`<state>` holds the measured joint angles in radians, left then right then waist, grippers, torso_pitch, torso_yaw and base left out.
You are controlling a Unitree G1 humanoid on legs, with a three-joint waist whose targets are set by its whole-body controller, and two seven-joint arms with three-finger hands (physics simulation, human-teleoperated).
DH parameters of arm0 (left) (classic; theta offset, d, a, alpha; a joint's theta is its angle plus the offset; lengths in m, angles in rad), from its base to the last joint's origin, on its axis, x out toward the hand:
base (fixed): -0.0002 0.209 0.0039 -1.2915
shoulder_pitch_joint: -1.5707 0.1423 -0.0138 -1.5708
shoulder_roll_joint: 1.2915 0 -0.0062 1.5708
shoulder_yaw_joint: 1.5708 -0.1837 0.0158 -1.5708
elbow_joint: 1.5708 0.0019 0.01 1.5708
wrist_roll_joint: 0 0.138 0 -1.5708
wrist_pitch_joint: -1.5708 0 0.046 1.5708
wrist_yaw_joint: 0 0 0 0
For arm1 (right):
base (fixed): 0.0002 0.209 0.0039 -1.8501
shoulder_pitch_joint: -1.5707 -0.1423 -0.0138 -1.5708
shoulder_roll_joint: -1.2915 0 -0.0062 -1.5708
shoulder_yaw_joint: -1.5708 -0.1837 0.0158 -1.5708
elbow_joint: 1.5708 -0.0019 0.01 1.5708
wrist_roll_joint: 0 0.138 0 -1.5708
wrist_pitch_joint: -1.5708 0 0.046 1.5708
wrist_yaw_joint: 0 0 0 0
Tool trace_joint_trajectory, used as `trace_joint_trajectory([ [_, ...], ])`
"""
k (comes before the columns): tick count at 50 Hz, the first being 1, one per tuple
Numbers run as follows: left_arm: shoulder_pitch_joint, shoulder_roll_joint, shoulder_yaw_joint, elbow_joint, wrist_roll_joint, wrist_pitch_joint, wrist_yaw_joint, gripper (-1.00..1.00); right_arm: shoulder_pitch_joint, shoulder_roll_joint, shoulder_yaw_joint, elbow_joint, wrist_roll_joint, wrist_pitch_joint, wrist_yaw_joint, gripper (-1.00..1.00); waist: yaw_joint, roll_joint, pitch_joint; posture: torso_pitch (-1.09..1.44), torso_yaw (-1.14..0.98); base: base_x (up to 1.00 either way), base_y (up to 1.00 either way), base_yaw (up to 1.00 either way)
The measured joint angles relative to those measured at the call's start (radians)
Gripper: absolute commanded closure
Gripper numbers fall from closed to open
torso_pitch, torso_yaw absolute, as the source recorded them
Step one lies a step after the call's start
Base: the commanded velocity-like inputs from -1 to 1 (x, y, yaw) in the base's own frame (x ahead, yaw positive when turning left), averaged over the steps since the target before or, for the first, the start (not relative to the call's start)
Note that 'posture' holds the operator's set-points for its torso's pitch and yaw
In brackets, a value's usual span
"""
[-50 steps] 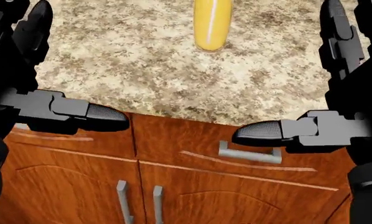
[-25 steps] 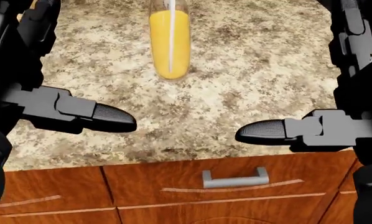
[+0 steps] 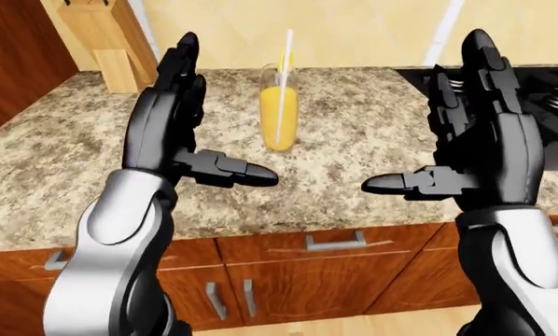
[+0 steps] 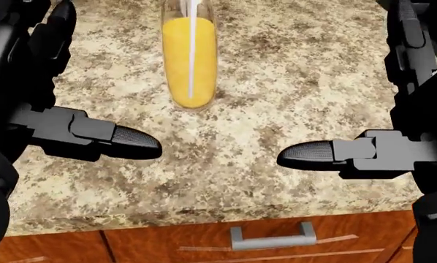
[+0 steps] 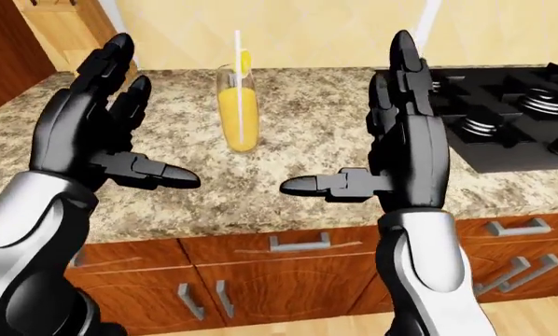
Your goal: Move the drinks to the dining counter.
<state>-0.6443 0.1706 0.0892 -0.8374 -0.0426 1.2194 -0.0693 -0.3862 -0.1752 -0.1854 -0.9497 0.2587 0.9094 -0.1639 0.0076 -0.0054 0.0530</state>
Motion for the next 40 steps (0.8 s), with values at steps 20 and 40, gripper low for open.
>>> trace_joint_trajectory([
  [20, -0.007, 0.012, 0.003, 0.005, -0.001, -0.013, -0.009, -1.0, 0.005, 0.008, -0.006, -0.01, -0.004, -0.02, 0.007, -1.0, -0.011, 0.003, 0.019, 0.0, 0.0, 0.2, 0.0, 0.0],
  [40, -0.028, -0.027, -0.036, 0.195, 0.071, -0.139, -0.013, -1.0, 0.028, 0.016, 0.017, 0.015, -0.033, -0.044, 0.023, -1.0, 0.001, -0.022, -0.013, 0.0, 0.0, 0.0, 0.0, 0.0],
])
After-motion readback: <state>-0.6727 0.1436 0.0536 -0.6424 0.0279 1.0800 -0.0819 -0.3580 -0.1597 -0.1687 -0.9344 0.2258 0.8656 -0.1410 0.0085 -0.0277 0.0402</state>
